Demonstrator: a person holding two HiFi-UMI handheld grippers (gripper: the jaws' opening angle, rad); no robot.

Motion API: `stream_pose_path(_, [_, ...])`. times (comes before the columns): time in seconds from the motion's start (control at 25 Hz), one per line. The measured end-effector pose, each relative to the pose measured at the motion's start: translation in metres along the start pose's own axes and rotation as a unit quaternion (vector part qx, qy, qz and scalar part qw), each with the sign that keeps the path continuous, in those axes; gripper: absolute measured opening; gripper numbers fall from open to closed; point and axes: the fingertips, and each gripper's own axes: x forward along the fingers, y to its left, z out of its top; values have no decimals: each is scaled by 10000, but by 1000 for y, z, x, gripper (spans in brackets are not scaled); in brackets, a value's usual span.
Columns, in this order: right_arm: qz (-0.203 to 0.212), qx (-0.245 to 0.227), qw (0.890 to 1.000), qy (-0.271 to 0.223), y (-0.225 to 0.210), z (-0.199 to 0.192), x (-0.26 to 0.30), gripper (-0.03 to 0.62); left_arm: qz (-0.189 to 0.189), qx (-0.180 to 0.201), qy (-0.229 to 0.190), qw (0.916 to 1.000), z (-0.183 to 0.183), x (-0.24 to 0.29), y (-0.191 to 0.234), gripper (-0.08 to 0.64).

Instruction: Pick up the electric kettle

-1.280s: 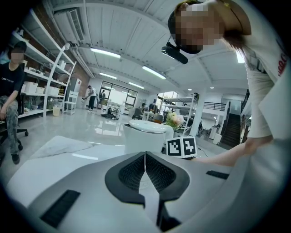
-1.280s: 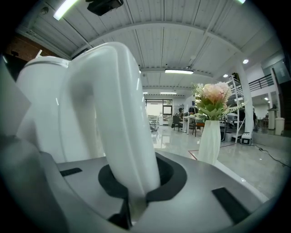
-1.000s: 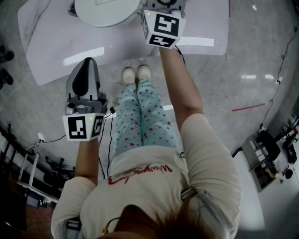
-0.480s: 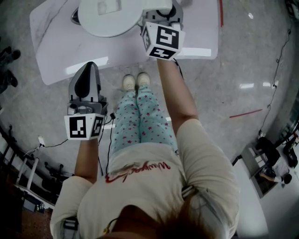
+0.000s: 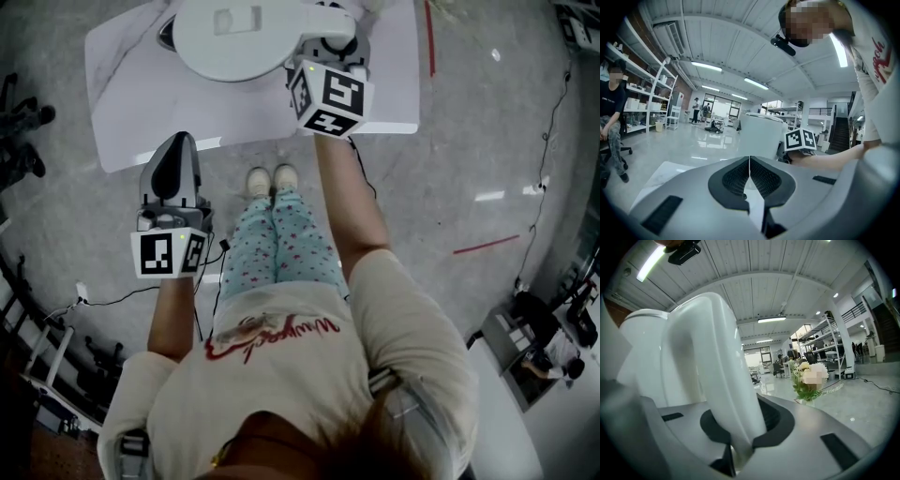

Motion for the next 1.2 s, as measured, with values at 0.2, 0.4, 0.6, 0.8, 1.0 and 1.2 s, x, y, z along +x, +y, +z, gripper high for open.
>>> stream_pose_path(0.2, [-85,14,9999,-63,2,38,-20,55,24,36,-60,10000,17,-12,-2,14])
stream_pose_path(0.4, [-70,-7,9999,-80,5,72,-43,57,-58,140,-191,9997,40,-21,-17,14])
stream_pose_path(0.6, [-96,83,9998,-140,8,103,-64,57,-135,221,-370,9990,67,-30,-32,14])
stream_pose_path(0.8, [-76,50,9998,-155,13,133,-84,57,-187,170,-490,9985,91,-45,-42,14])
stream_pose_path(1.0, [-72,79,9997,-206,9,158,-100,57,-216,298,-661,9971,112,-51,-57,14])
stream_pose_path(1.2, [-57,113,9998,-151,5,171,-117,57,-225,406,-825,9955,129,-59,-71,14])
